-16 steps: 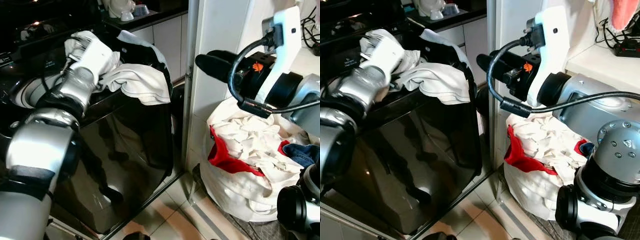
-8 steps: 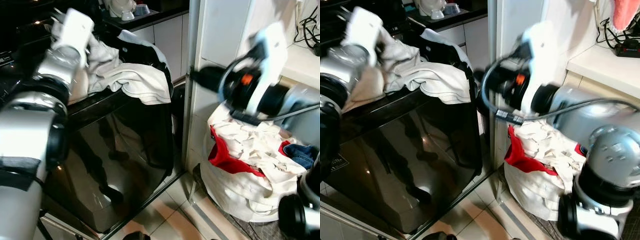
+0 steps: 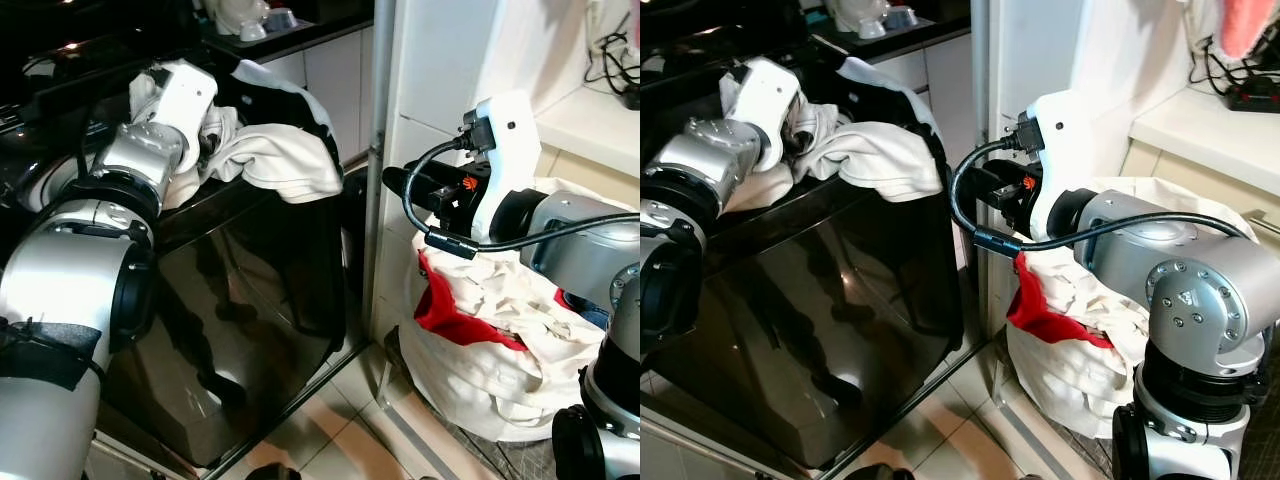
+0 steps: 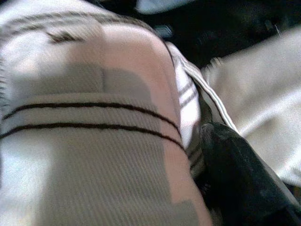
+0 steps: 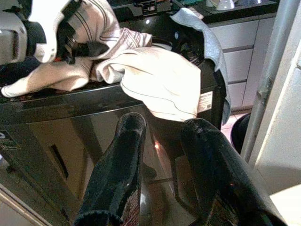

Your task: Clothes washing

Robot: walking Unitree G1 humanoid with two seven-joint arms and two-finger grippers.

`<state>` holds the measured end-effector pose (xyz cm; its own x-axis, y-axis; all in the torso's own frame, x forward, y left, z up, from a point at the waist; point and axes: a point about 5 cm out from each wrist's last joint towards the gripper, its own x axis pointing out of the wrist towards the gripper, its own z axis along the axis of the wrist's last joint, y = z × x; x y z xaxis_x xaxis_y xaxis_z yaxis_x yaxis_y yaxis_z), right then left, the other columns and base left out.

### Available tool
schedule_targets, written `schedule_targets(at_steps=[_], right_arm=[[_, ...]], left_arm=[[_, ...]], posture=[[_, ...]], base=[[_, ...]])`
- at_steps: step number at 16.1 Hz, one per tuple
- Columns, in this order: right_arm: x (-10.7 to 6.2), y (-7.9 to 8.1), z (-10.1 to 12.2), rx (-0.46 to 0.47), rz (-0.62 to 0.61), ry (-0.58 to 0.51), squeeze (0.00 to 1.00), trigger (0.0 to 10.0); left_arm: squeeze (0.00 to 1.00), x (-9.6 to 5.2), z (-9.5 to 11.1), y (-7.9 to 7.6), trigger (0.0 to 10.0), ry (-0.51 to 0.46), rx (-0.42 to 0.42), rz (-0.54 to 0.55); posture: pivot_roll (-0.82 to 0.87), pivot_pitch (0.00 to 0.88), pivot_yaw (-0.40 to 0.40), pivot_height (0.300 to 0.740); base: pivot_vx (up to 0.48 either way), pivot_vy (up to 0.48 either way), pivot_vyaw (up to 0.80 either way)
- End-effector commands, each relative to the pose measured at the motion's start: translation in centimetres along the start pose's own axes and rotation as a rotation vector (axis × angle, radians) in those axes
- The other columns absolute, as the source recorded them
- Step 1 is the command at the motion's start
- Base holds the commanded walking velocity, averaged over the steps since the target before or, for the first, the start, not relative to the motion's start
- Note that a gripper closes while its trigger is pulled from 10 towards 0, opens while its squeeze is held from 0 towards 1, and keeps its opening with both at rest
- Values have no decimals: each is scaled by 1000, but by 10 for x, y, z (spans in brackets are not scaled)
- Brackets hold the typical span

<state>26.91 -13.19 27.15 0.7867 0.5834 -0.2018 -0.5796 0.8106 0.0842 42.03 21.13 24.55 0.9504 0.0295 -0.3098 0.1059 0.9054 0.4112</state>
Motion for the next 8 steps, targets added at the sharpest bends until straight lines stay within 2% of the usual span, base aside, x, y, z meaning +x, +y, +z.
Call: schedule_targets(at_steps=[1, 2, 3, 5, 6, 8], right_arm=[[1, 1, -2, -1, -2, -1, 0, 10000], [2, 2, -2, -2, -6, -2, 0, 10000], [1, 2, -2, -2, -6, -3, 0, 10000], [1, 1, -2, 7, -13, -9, 0, 10000], [2, 1, -1, 10, -17, -11, 0, 10000], [2, -1, 0, 15, -27, -18, 0, 10000]], left_arm=[[710, -5, 17, 15, 10000, -70, -37, 66], [1000, -7, 26, 20, 10000, -103, -56, 83], [1000, -9, 32, 22, 10000, -126, -76, 93], [1000, -18, 61, 32, 10000, -269, -287, 111], [1000, -20, 66, 35, 10000, -293, -337, 118], [1000, -26, 71, 49, 10000, -324, -338, 217]], posture=[[-125, 0, 149, 740], [-126, 0, 153, 740], [-126, 0, 153, 740], [-124, 0, 157, 740], [-123, 0, 157, 740], [-121, 0, 161, 740]], base=[[0, 0, 0], [0, 0, 0], [0, 0, 0], [0, 0, 0], [0, 0, 0], [0, 0, 0]])
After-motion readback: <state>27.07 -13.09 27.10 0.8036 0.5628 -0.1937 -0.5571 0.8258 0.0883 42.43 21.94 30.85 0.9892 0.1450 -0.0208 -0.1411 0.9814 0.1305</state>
